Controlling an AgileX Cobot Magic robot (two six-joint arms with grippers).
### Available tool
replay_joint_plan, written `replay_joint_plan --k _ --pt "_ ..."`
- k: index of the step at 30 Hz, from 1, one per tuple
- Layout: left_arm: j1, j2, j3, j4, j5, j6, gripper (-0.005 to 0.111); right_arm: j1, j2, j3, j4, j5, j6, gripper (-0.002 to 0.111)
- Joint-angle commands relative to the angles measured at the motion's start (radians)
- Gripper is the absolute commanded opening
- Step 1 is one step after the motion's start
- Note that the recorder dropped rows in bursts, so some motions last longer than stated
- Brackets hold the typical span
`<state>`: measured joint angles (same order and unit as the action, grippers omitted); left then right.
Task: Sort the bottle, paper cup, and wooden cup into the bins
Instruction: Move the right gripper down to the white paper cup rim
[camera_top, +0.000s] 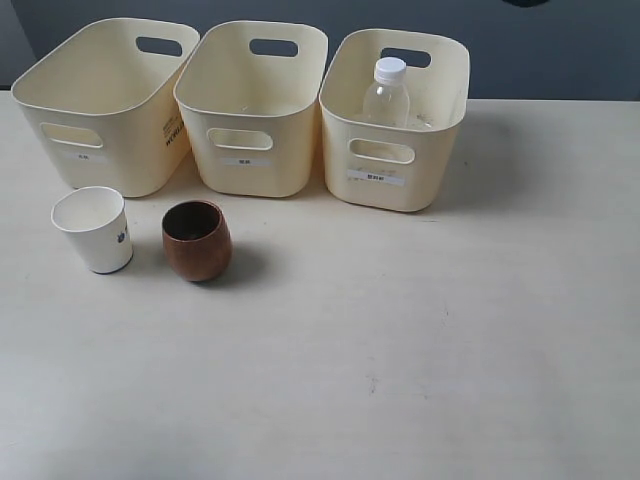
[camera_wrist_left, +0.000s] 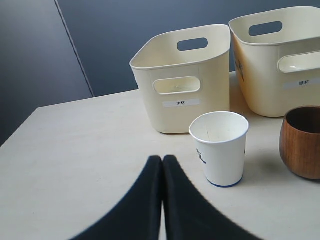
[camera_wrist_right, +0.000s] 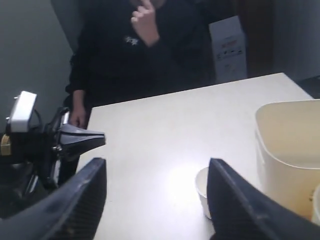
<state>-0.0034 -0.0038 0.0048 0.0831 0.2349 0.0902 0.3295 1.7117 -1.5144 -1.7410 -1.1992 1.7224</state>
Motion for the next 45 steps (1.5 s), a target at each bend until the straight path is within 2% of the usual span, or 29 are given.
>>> replay_joint_plan --k 1,9,17,21,22,24,45 --pt "-0.001 0.004 -0.005 -0.002 -0.003 -0.001 0.0 0.085 -0.008 0.033 -0.003 -0.01 -0.023 0.057" --pt "-0.001 0.004 -0.005 -0.002 -0.003 -0.001 0.0 0.245 -0.008 0.129 -0.003 0.203 -0.254 0.057" --pt "-0.001 0.004 -0.005 -0.002 -0.003 -0.001 0.0 0.398 -0.006 0.203 -0.003 0.516 -0.451 0.057" --pt "-0.001 0.004 -0.005 -0.002 -0.003 -0.001 0.0 0.46 0.047 0.204 -0.003 0.605 -0.496 0.057" --pt "-0.001 0.004 -0.005 -0.002 -0.003 -0.001 0.0 0.474 0.075 0.204 -0.003 0.673 -0.52 0.057" --pt "-0.001 0.004 -0.005 -0.002 -0.003 -0.001 0.0 0.484 0.116 0.2 -0.003 0.721 -0.545 0.057" --pt "-0.001 0.004 -0.005 -0.002 -0.003 -0.001 0.0 0.484 0.453 -0.109 -0.003 0.714 -0.566 0.057"
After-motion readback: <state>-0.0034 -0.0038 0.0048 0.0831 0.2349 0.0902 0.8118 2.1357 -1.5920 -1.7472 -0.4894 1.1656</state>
